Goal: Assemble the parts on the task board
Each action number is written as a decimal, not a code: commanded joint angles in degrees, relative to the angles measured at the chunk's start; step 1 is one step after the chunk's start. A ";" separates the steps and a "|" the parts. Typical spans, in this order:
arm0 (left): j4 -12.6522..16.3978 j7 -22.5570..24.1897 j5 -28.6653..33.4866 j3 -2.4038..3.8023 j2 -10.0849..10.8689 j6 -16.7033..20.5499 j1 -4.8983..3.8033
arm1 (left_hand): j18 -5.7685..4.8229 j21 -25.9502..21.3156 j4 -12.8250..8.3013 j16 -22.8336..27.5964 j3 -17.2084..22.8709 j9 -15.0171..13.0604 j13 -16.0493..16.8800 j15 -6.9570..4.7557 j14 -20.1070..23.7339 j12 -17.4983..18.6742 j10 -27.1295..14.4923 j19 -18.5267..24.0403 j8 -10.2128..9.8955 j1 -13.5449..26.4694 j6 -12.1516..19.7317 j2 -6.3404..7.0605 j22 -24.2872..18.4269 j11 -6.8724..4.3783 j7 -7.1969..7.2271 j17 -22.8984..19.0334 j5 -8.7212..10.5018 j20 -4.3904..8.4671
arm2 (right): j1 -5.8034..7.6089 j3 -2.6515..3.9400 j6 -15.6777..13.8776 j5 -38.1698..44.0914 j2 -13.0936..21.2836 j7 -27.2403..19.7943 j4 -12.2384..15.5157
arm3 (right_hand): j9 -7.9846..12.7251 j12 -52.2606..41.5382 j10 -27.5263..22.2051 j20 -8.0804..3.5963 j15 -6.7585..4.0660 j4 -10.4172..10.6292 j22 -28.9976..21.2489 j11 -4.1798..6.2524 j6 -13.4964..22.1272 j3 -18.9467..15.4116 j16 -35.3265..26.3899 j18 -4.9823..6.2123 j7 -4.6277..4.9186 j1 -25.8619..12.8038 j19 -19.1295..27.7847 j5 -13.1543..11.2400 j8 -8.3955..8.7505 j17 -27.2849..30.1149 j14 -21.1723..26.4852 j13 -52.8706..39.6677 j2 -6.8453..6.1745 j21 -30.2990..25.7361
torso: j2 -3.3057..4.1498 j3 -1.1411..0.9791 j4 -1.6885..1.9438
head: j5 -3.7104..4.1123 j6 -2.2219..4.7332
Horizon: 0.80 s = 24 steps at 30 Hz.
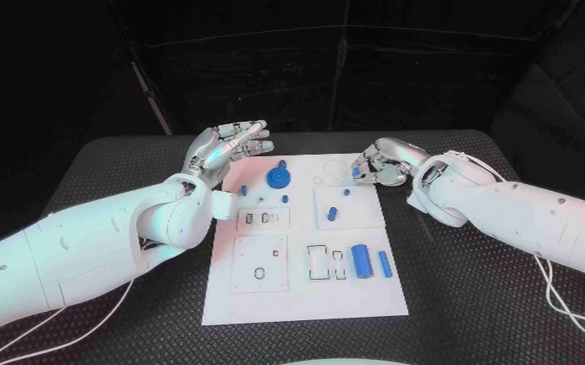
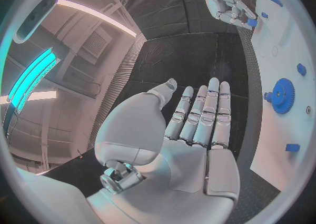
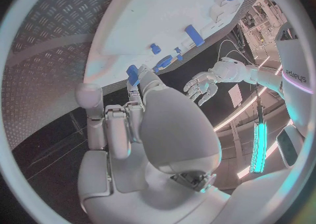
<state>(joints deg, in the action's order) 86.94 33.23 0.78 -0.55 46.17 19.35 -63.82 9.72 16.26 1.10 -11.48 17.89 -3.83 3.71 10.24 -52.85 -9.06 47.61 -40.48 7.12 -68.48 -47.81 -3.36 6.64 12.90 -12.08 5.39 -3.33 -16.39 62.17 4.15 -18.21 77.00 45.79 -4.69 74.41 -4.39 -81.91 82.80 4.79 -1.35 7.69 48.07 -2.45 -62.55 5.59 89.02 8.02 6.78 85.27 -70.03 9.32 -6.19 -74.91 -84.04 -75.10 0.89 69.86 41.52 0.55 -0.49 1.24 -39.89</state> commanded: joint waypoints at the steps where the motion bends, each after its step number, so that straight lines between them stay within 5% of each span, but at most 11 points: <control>1: 0.14 0.36 -0.10 0.06 0.06 -0.56 -0.10 | 0.54 0.13 -0.18 0.39 0.09 0.08 -0.08 0.05 -0.41 0.30 0.25 -0.37 -0.24 -0.04 -0.30 0.13 -0.10 0.01 -3.68 -0.09 -0.14 0.00 | 0.17 0.06 -3.00 1.91 0.69 4.47 3.71 | -0.06 0.41 0.19 -0.40 -0.53 0.08 0.08 0.43 -0.57 0.40 0.18 -0.44 -0.06 0.04 0.05 -0.45 -0.32 -12.40 -5.38 -3.67 0.62 0.38 | -0.44 0.28 -0.11 | -0.24 -0.05; 12: -0.35 0.43 0.37 0.06 -0.02 -0.45 -0.12 | 0.54 0.13 -0.18 0.39 0.09 0.08 -0.08 0.05 -0.41 0.30 0.25 -0.37 -0.24 -0.04 -0.30 0.13 -0.10 0.01 -3.68 -0.09 -0.14 0.00 | 0.17 0.07 -3.45 4.35 -2.17 11.26 12.30 | -0.08 0.42 0.32 -0.49 -0.64 -0.17 0.07 0.58 -0.83 0.87 0.17 -0.44 -0.25 0.12 -0.02 -0.63 -0.44 -12.37 -5.37 -3.74 0.74 0.36 | -1.02 0.36 0.29 | -2.12 -1.00; 18: -0.62 0.48 0.41 0.07 -0.23 -0.41 -0.15 | 0.54 0.13 -0.19 0.43 0.12 0.08 -0.08 0.05 -0.43 0.34 0.25 -0.38 -0.29 -0.02 -0.31 0.13 -0.13 0.01 -3.69 -0.12 -0.14 0.00 | -0.08 0.05 -2.40 6.21 -6.16 12.94 13.95 | -0.09 0.42 0.35 -0.52 -0.68 -0.33 0.00 0.62 -0.91 1.02 0.18 -0.43 -0.28 0.20 -0.01 -0.67 -0.47 -12.40 -5.38 -3.76 0.70 0.32 | -0.95 0.35 0.39 | -2.75 -0.85; 24: -0.98 0.46 0.42 0.07 -0.42 -0.35 -0.20 | 0.54 0.13 -0.19 0.43 0.12 0.08 -0.08 0.05 -0.43 0.34 0.25 -0.38 -0.29 -0.02 -0.31 0.13 -0.13 0.01 -3.69 -0.12 -0.14 0.00 | -1.05 0.04 -1.75 9.10 -10.00 14.35 13.06 | -0.08 0.39 0.39 -0.54 -0.70 -0.41 0.01 0.64 -0.92 1.08 0.18 -0.43 -0.29 0.24 -0.02 -0.71 -0.48 -12.42 -5.38 -3.82 0.66 0.33 | -0.96 0.30 0.21 | -3.52 -1.51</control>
<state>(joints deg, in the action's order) 85.99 33.22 1.08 -0.53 45.86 19.37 -63.90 9.71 16.26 1.09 -11.26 17.89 -3.84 3.71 10.24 -52.85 -9.06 47.61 -40.47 7.12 -68.48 -47.81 -3.36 6.60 12.90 -12.08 5.32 -3.33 -16.38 61.17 4.16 -20.38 82.85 36.10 7.32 87.75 -4.39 -81.66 83.23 4.79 -1.76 7.20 48.13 -2.03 -62.72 6.36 89.02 8.02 6.92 85.12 -70.03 8.65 -6.25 -74.90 -84.05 -75.09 1.04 70.07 40.56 0.91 -0.20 -2.04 -41.12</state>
